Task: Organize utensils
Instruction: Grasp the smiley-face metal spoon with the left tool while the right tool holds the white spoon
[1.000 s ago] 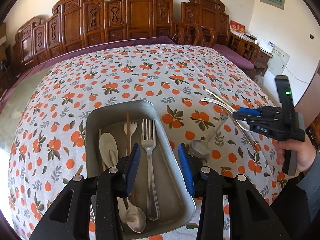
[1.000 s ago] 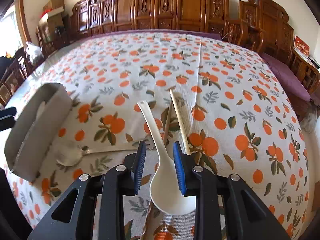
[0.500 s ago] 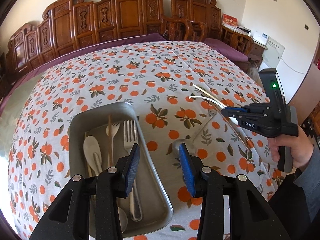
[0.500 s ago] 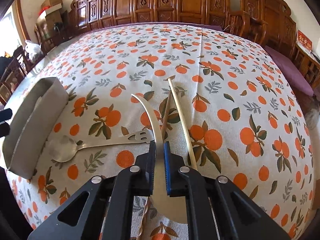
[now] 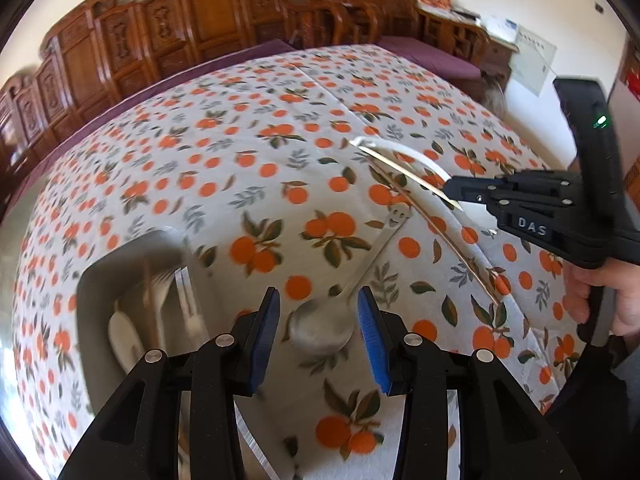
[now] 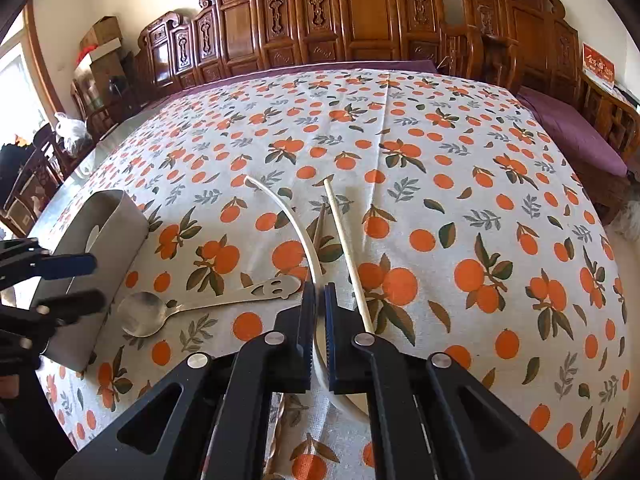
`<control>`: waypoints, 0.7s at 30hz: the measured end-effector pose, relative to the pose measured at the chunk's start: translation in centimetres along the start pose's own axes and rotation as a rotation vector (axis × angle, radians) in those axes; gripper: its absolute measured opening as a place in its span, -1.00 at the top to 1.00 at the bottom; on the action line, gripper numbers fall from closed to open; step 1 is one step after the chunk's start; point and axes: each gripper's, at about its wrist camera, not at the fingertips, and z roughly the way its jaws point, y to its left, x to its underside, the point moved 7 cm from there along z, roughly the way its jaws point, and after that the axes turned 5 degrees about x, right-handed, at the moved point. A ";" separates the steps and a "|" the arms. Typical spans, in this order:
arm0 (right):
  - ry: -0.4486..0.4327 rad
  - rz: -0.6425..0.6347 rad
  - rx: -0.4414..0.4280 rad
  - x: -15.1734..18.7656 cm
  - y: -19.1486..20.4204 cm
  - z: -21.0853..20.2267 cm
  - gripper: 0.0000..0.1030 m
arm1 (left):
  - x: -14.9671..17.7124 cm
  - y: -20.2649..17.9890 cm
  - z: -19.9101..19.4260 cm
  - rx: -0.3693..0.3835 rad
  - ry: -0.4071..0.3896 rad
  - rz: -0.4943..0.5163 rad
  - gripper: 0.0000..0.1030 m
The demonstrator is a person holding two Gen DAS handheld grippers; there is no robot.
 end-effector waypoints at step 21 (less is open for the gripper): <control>-0.026 0.063 -0.029 -0.1 -1.4 -0.8 0.90 | -0.7 -1.6 6.4 0.021 0.163 0.040 0.57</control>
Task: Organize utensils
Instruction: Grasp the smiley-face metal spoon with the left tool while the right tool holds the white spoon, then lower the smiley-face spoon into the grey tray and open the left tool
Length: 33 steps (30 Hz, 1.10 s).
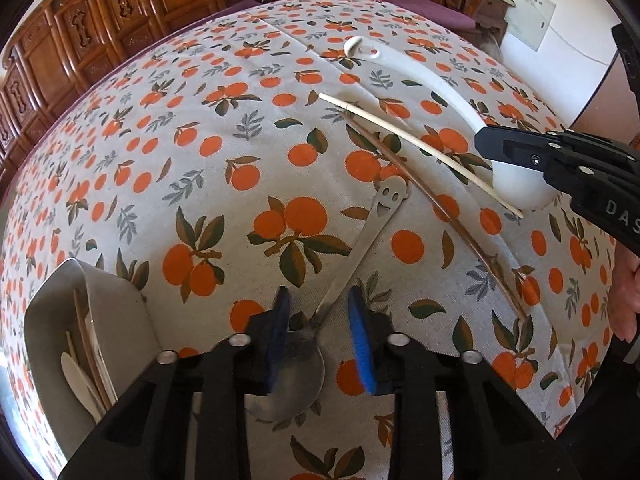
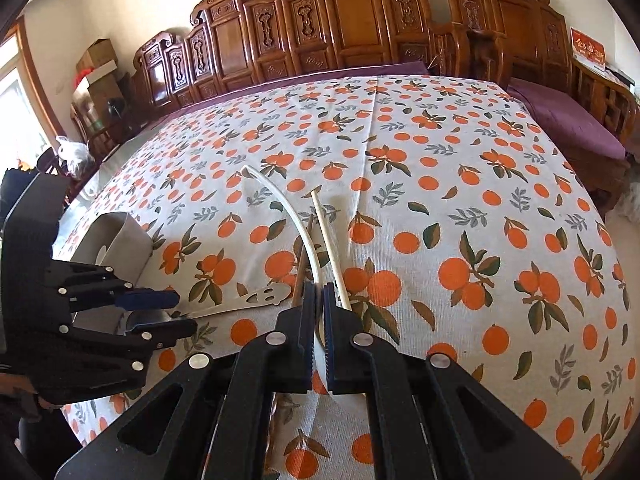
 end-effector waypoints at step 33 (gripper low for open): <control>-0.038 -0.040 -0.067 0.5 4.7 -3.1 0.91 | 2.4 2.0 -9.2 -0.041 -0.145 -0.088 0.91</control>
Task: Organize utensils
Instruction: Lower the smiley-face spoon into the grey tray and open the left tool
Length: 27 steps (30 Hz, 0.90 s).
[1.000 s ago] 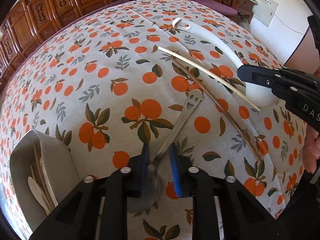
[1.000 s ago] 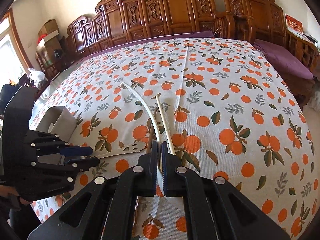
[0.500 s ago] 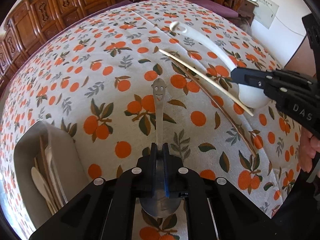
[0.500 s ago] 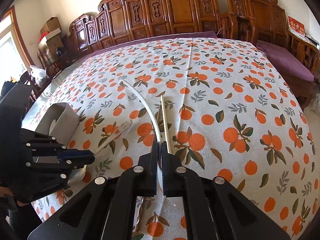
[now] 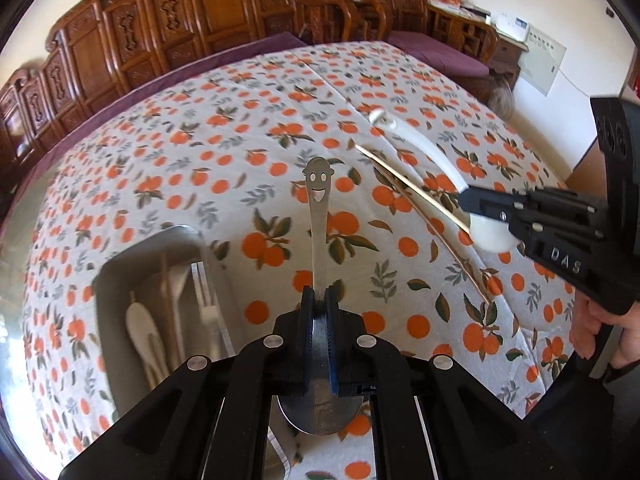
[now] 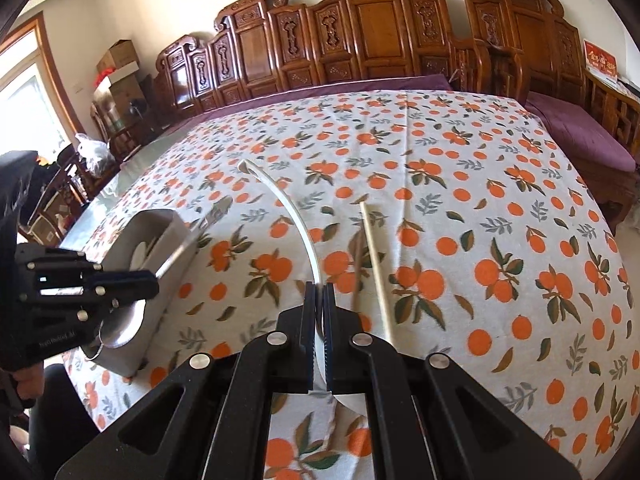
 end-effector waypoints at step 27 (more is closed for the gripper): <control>0.012 -0.098 -0.086 1.5 8.6 -1.0 0.91 | 7.3 9.9 0.8 -0.087 0.061 -0.197 0.90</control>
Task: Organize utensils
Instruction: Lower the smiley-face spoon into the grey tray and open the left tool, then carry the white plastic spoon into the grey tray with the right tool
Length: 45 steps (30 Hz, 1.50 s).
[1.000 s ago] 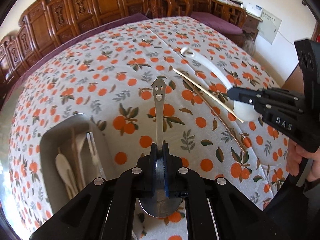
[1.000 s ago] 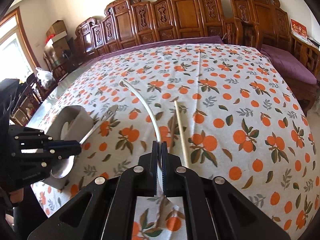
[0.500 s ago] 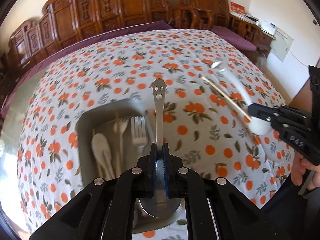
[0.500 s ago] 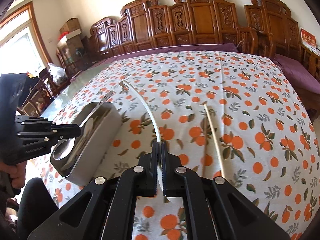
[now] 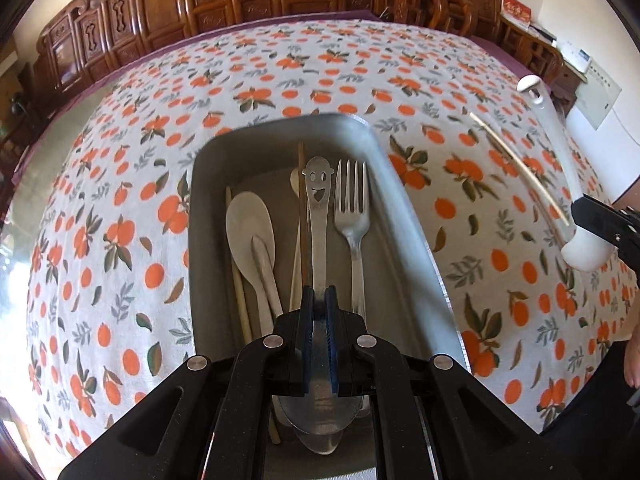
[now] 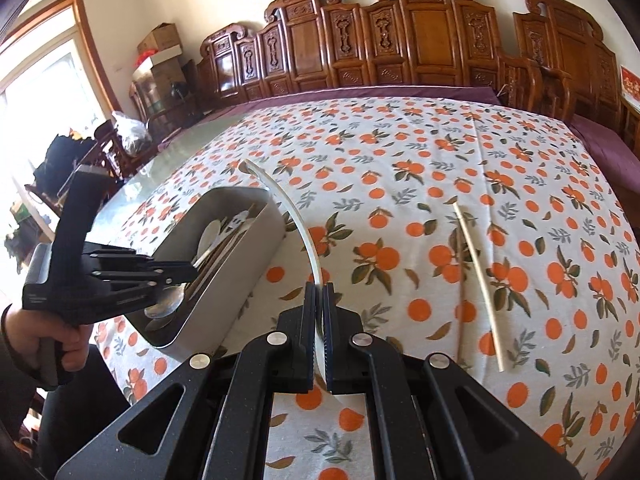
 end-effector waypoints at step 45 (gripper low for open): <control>0.149 0.179 -0.196 -2.9 13.0 7.9 0.91 | 1.9 7.3 -11.0 0.019 -0.204 -0.103 0.89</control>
